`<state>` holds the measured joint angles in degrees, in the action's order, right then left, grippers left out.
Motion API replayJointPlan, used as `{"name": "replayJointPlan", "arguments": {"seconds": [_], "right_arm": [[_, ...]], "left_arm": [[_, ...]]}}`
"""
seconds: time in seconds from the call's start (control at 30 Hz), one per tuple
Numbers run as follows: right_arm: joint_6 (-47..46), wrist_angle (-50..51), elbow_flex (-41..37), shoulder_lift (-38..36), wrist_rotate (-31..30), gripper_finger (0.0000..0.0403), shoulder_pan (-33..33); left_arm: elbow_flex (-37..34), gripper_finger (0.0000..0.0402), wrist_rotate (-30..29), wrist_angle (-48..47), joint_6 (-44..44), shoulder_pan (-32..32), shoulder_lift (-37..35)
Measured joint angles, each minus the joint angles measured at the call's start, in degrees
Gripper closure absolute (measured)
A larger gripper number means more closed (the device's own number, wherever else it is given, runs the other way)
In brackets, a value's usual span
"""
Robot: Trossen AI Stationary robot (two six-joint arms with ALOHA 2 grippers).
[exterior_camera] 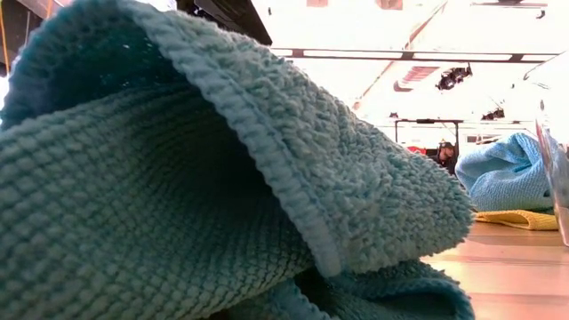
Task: Sort microfiber towel by color & place in baskets
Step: Put the blue towel into the bottom transparent bin
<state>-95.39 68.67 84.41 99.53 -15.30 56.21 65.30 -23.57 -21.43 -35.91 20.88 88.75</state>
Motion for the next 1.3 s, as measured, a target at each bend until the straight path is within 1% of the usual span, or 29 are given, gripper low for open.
{"name": "replayJointPlan", "arguments": {"seconds": [0.13, 0.27, 0.5, 0.6, 0.73, 0.97, 1.07, 1.17, 1.23, 1.3], "right_arm": [[1.31, -1.99, -2.34, 0.05, -0.66, 0.0261, 0.00], [0.20, -3.45, -3.92, 0.09, -0.66, 0.0261, 0.04], [-1.24, -4.85, -3.96, 0.06, -0.53, 0.0261, 0.44], [-3.51, -4.93, -3.96, 0.06, -0.31, 0.0259, 0.44], [-4.43, -4.90, -3.96, 0.06, 0.04, 0.0247, 0.42], [-6.26, -2.68, -3.94, 0.06, 2.67, 0.0215, 0.44], [-7.20, -0.91, -3.94, 0.06, 5.09, 0.0210, 0.42], [-10.02, 0.98, -3.94, 0.06, 7.05, 0.0210, 0.44], [-11.30, 1.51, -3.94, -0.25, 6.62, 0.0210, 0.72], [-12.76, 1.40, -3.92, -0.86, 4.74, 0.0210, 1.14]], "left_arm": [[0.00, 0.0299, -0.02, 0.05, 0.64, 0.20, 0.00], [0.00, 0.0299, -0.37, 0.06, 1.36, 0.19, 0.00], [0.00, 0.0299, -0.59, 0.16, 2.70, 0.18, 0.00], [0.00, 0.0299, -0.61, 0.15, 3.58, 0.20, 0.00], [0.00, 0.0299, -0.61, 0.10, 3.58, 0.16, 0.00], [0.00, 0.0299, -0.61, 0.10, 2.79, 0.18, 0.00], [0.00, 0.0299, -0.55, 0.08, 1.78, 0.18, 0.00], [0.00, 0.0299, 0.44, 0.08, 1.63, 0.18, 0.00], [0.00, 0.0299, 0.63, 0.08, 1.58, 0.23, 0.00], [0.00, 0.0299, 0.68, 0.10, 1.46, 0.31, 0.00]]}}
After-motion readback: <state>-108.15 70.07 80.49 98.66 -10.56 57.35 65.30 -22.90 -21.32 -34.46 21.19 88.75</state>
